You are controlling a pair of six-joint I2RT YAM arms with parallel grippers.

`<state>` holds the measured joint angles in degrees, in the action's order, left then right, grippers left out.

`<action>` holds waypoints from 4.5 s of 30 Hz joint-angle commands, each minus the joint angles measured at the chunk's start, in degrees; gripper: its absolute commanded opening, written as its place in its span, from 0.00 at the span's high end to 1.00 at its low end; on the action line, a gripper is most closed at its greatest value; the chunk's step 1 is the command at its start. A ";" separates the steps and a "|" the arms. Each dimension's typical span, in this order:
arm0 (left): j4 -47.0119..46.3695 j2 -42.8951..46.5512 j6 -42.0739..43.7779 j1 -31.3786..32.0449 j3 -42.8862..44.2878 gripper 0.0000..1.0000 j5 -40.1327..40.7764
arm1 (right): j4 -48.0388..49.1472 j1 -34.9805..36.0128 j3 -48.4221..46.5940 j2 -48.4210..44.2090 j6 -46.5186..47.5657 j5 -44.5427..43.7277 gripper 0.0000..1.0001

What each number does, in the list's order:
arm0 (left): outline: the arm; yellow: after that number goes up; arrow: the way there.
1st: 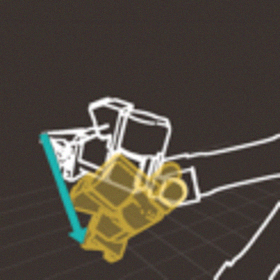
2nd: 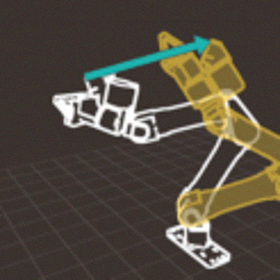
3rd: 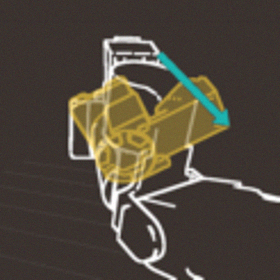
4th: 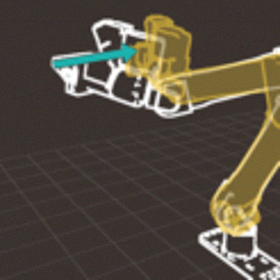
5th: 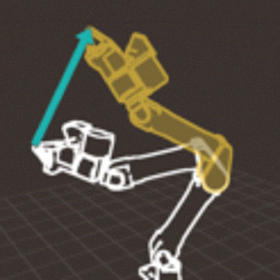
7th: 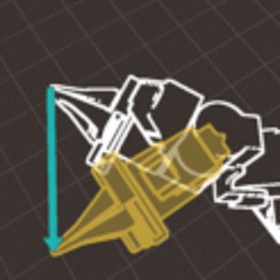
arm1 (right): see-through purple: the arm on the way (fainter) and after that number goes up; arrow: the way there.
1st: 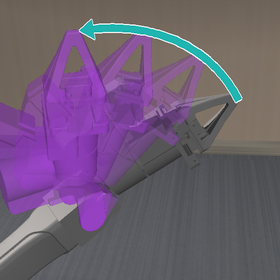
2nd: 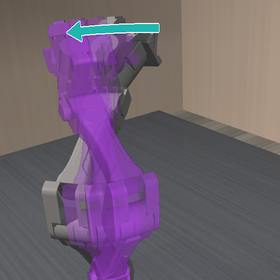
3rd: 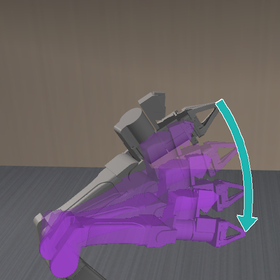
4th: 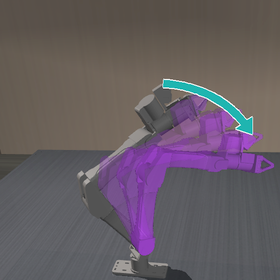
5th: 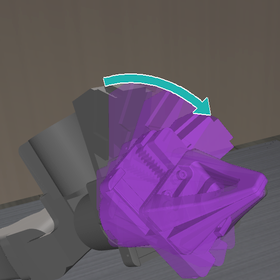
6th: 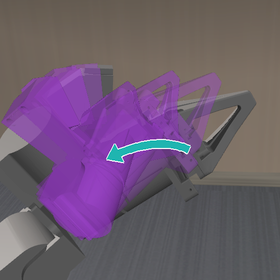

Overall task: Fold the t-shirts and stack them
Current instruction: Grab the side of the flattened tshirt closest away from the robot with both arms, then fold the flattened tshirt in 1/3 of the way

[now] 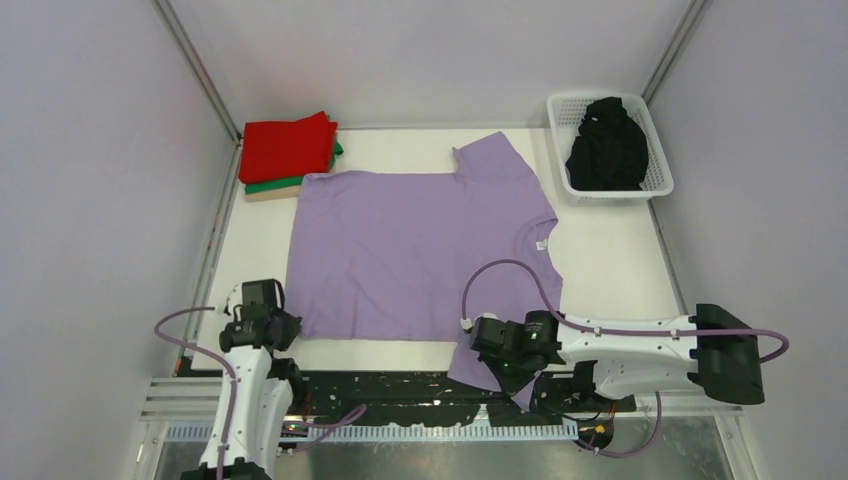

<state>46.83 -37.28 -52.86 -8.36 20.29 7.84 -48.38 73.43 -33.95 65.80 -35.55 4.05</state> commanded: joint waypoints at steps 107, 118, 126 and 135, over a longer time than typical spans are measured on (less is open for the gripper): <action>-15.95 -40.09 7.31 21.25 12.01 0.00 -18.75 | 4.89 -48.31 -8.68 18.42 14.17 -8.58 0.05; -9.58 -28.38 1.63 27.70 3.83 0.01 -16.93 | 1.35 -48.28 -4.86 12.93 13.47 -8.48 0.05; -4.76 -20.61 -1.20 30.13 0.42 0.00 -17.71 | -0.87 -48.28 -5.20 11.99 12.17 -11.54 0.05; -6.42 -17.14 -1.39 31.04 1.00 0.01 -18.34 | -1.43 -48.29 -4.55 10.74 10.90 -9.96 0.04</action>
<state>33.34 -53.76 -55.27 22.44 23.79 -12.08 -46.59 25.39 -39.94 78.41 -23.27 -3.77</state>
